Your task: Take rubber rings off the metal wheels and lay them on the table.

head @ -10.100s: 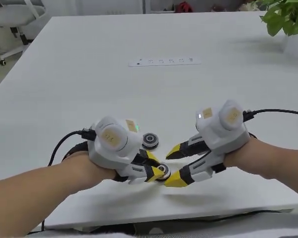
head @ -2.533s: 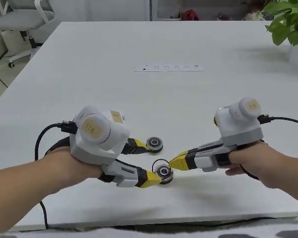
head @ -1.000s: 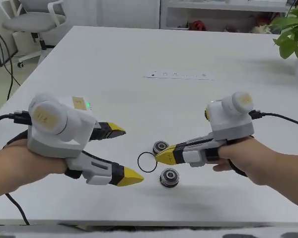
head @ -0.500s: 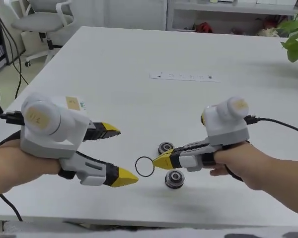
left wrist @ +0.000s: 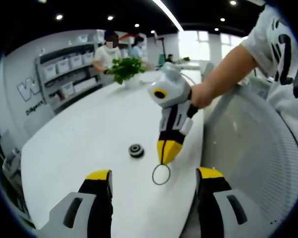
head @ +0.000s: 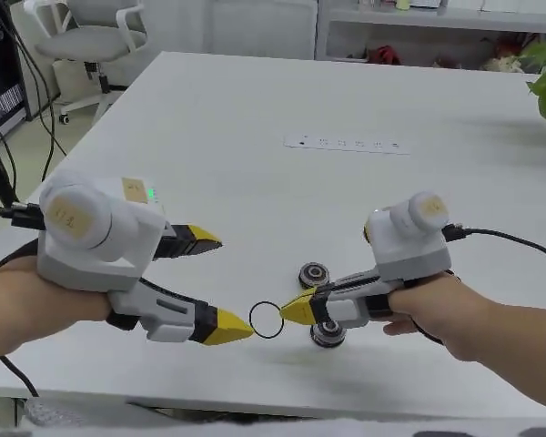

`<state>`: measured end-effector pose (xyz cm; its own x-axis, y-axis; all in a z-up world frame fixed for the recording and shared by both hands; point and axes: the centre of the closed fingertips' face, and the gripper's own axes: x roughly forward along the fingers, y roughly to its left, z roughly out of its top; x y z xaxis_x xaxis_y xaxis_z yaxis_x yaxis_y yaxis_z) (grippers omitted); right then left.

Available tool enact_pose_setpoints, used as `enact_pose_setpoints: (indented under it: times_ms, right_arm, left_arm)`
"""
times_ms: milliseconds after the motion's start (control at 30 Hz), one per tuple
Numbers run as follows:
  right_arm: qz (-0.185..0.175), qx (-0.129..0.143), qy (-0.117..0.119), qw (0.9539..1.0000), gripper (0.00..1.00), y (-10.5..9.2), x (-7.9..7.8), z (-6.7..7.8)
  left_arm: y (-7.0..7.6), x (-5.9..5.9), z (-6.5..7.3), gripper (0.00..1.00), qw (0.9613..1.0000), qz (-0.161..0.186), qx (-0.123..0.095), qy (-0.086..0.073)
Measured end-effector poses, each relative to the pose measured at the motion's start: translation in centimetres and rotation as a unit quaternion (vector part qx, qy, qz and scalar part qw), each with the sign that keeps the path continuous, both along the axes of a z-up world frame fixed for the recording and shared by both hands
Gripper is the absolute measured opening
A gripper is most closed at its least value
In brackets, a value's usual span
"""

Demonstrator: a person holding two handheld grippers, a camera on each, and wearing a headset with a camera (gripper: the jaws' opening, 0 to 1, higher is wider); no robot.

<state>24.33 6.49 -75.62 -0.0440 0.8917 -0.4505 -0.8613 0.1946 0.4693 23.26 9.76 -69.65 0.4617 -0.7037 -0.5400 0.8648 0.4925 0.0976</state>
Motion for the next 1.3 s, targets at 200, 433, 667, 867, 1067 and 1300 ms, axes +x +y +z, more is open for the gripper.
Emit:
enact_pose_setpoints:
  times_ms: [200,433,667,867,1067,1300]
  right_arm:
    - [0.000,-0.005,0.001,1.0000,0.00,0.1,0.0,-0.6]
    - [-0.001,-0.013,0.000,0.9999,0.00,0.0,-0.3,-1.3]
    - [-0.003,-0.023,-0.004,0.9997,0.00,-0.2,-0.1,-1.8]
    - [-0.003,-0.028,-0.001,0.9996,0.00,-0.1,-0.1,-2.2]
    - [0.004,-0.036,-0.003,0.9994,0.00,0.0,-0.2,-2.7]
    - [0.009,-0.043,-0.013,0.9990,0.00,0.1,0.0,-2.9]
  left_arm:
    - [0.0,-0.2,0.0,0.69,1.0000,0.000,0.000,0.001]
    - [0.0,-0.4,-0.2,0.69,1.0000,0.000,0.002,0.003]
    - [0.0,-0.4,0.0,0.69,1.0000,0.001,0.001,0.003]
    - [0.0,-0.3,-0.1,0.69,1.0000,0.002,0.001,0.004]
    - [0.1,-0.1,-0.1,0.69,1.0000,0.005,0.000,0.004]
    - [0.4,0.2,0.0,0.69,1.0000,0.009,0.000,0.003]
